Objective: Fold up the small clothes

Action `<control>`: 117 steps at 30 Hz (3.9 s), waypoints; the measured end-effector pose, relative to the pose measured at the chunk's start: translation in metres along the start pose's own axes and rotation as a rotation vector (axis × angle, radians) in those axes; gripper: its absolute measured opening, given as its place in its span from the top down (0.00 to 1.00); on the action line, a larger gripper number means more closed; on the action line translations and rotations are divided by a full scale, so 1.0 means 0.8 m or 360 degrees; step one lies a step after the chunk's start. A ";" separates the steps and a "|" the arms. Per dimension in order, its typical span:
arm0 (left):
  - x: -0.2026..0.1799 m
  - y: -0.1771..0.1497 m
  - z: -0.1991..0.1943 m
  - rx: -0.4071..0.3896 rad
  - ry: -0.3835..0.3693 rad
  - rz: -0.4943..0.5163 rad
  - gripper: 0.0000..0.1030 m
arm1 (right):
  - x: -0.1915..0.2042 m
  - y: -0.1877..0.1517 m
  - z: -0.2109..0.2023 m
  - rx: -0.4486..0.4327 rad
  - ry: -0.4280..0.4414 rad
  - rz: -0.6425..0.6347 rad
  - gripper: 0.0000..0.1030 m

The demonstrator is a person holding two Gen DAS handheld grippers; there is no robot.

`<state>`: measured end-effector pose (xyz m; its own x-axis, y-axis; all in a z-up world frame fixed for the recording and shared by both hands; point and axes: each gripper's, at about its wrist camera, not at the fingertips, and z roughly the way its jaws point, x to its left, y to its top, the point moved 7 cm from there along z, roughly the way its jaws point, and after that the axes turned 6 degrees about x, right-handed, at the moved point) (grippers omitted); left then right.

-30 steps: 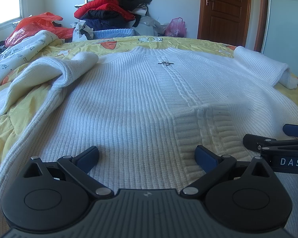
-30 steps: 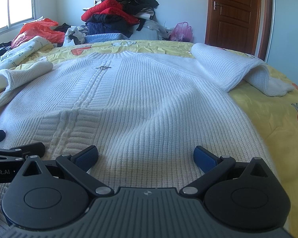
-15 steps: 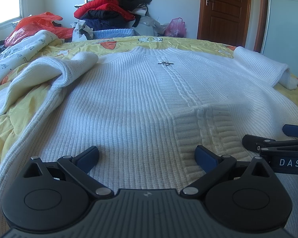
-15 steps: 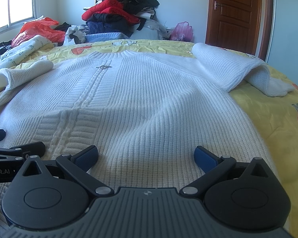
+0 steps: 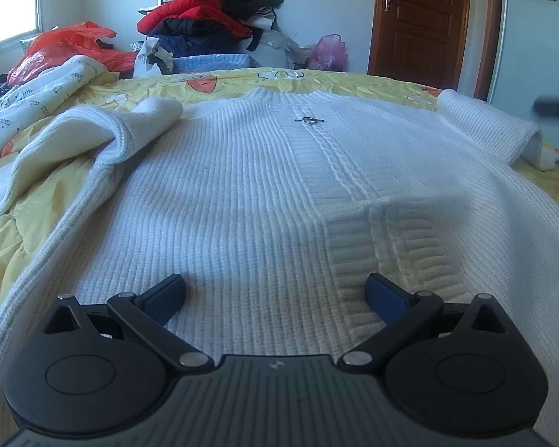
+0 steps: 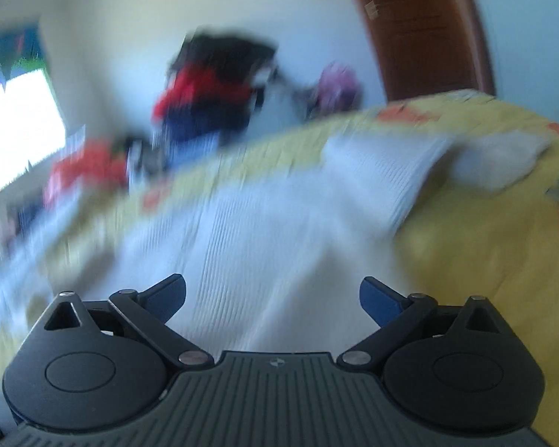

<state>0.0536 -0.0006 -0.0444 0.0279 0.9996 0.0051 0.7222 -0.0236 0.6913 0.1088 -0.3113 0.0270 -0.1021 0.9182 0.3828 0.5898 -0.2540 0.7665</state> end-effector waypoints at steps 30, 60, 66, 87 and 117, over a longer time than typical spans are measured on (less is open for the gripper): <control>-0.001 0.001 0.001 0.0002 -0.0008 -0.0003 0.00 | -0.359 0.173 0.084 -0.0187 -0.0438 0.0667 0.83; -0.032 0.028 -0.001 -0.0017 -0.0118 -0.0167 0.00 | -0.051 0.026 0.063 0.0126 0.0384 0.0082 0.34; -0.008 0.102 0.033 0.0079 -0.0790 -0.0951 0.00 | -0.104 0.006 0.077 0.0135 0.0440 0.0356 0.32; -0.010 0.221 0.107 -0.0101 -0.0282 -0.0524 0.91 | -0.096 0.007 0.077 0.0138 0.0515 0.0324 0.22; 0.016 0.169 0.137 -0.0107 -0.0064 -0.0120 0.02 | -0.083 0.007 0.084 0.0219 0.0399 0.0163 0.21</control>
<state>0.2273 0.0073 -0.0298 0.0040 0.9970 -0.0767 0.6752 0.0539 0.7357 0.1723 -0.3530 -0.0286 -0.2209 0.7817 0.5832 0.7085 -0.2823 0.6467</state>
